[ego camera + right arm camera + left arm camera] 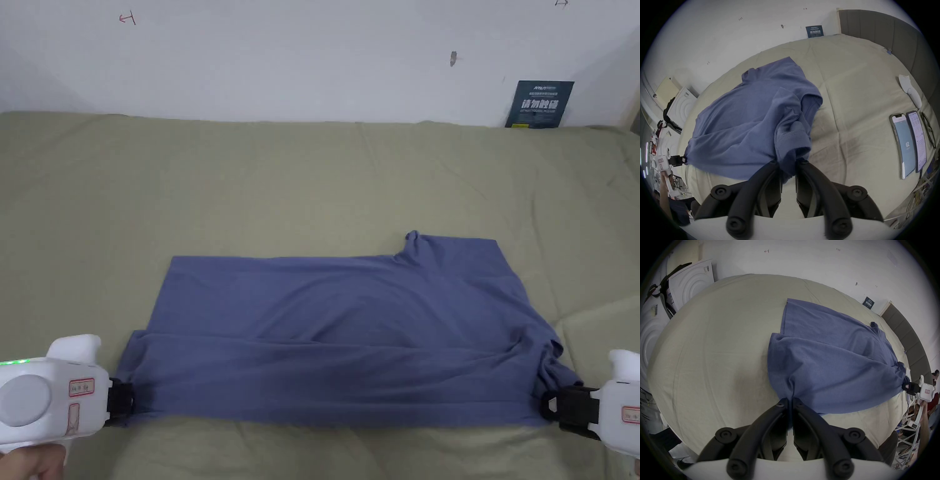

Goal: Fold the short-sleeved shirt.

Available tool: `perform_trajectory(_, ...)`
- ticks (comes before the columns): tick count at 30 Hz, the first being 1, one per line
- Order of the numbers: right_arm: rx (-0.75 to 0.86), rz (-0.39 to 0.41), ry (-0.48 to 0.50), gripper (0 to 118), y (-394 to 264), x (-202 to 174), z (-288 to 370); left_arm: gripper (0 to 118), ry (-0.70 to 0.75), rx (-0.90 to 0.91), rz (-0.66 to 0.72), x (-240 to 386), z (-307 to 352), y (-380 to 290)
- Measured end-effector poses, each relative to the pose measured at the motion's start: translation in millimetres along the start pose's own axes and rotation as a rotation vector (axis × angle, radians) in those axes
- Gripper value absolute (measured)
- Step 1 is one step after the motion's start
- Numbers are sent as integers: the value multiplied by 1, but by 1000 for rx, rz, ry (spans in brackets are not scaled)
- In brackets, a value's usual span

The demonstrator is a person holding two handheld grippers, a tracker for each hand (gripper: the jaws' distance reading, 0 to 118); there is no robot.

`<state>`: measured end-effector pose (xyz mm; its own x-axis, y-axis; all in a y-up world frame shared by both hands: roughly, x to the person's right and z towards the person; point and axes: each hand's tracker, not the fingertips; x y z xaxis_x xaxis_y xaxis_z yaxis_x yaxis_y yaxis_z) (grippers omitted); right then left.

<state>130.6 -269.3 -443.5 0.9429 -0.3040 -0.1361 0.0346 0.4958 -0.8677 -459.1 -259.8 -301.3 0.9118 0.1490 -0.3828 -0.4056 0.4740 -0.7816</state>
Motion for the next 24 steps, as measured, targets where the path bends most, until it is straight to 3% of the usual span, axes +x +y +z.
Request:
perform_trajectory(3,21,33,-14,17,-11,-5,13,4,5,12,-1,-1,14,-4)
perform_trajectory(6,29,-1,13,17,-22,4,30,4,2,22,3,-6,31,-17)
perform_trajectory(14,-11,17,10,17,-98,5,69,4,-8,1,3,-16,73,-91)
perform_trajectory(19,-27,0,18,17,-109,13,64,4,-15,-4,3,-26,66,-109)
perform_trajectory(20,-19,-4,19,24,-108,13,63,7,-16,1,5,-28,65,-109)
perform_trajectory(21,-22,-17,30,51,-106,13,63,34,-27,14,6,-29,62,-108)
perform_trajectory(22,-19,-30,13,89,-106,11,64,86,-31,18,6,-31,62,-107)
perform_trajectory(23,-9,-27,-26,118,-103,20,63,118,-17,12,5,-35,61,-106)
perform_trajectory(24,6,17,7,116,-104,24,68,115,5,-42,0,-40,59,-106)
